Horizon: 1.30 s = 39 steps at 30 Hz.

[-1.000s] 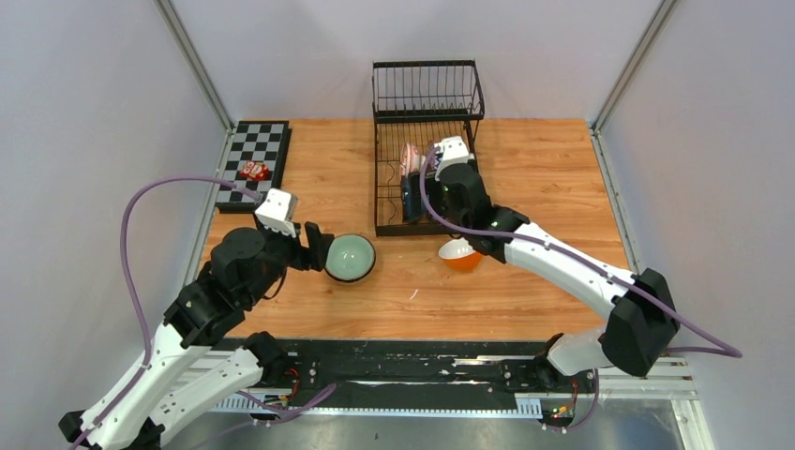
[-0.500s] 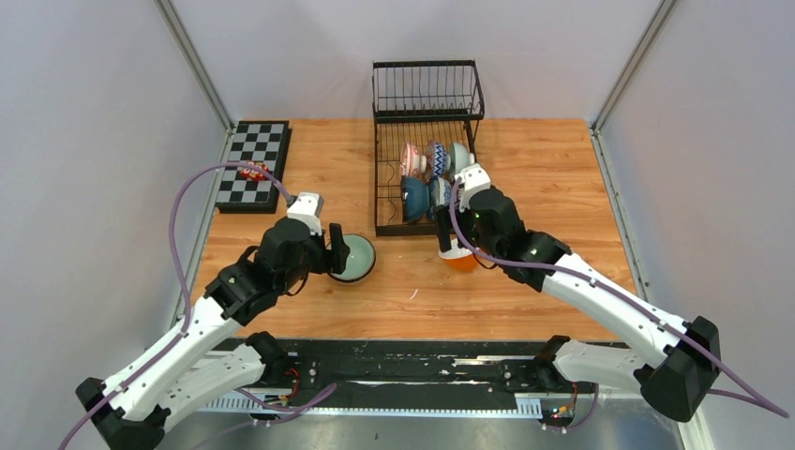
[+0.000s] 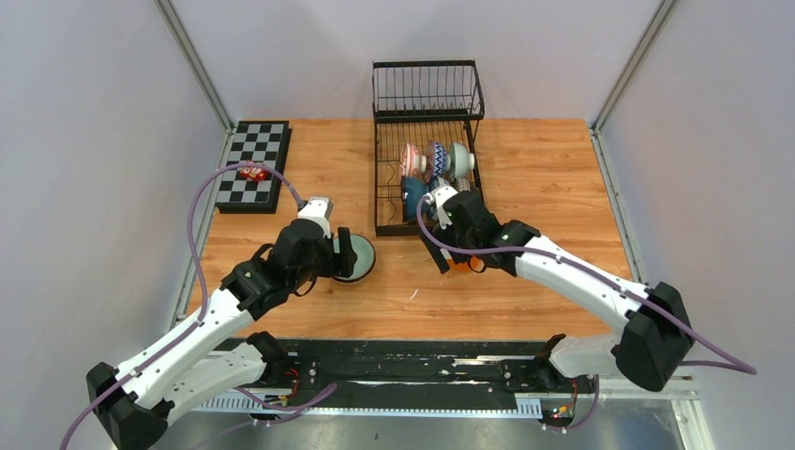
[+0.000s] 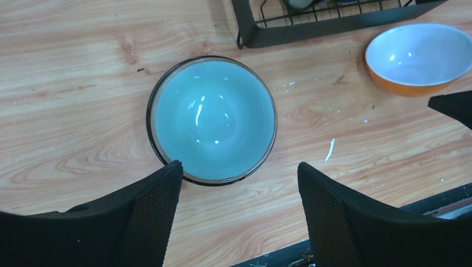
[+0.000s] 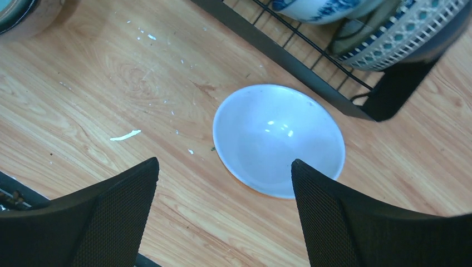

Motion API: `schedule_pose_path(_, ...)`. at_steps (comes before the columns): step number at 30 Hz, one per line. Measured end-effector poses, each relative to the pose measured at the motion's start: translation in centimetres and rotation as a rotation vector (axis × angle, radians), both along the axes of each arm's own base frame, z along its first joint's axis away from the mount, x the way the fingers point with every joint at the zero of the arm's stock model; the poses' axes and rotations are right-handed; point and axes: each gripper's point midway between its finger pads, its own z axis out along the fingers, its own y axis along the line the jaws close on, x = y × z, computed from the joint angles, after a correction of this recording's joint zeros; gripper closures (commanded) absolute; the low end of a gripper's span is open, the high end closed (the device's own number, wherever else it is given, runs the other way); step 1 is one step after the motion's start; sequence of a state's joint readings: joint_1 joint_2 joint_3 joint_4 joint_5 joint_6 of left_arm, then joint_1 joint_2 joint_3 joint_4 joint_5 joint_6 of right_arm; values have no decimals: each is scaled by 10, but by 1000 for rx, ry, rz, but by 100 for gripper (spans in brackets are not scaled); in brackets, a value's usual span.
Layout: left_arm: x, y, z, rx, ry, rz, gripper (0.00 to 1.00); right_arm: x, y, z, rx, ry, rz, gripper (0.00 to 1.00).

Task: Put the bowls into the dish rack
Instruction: Move the bowl to the center of the board.

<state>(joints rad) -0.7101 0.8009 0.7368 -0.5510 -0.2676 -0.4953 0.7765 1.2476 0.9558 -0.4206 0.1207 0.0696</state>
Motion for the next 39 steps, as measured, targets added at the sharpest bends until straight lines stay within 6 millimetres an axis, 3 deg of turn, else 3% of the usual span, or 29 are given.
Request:
schedule_pose_path(8, -8, -5, -20, -10, 61, -23, 21, 3, 16, -24, -107, 119, 103, 15)
schedule_pose_path(15, -11, -10, -20, -34, 68, -42, 21, -5, 8, -49, -214, 224, 118, 26)
schedule_pose_path(28, -12, -12, -19, -44, 69, -53, 21, -23, -4, -56, -304, 266, 128, 54)
schedule_pose_path(39, -14, -10, -15, -58, 52, -55, 21, -37, -14, -69, -335, 297, 94, 55)
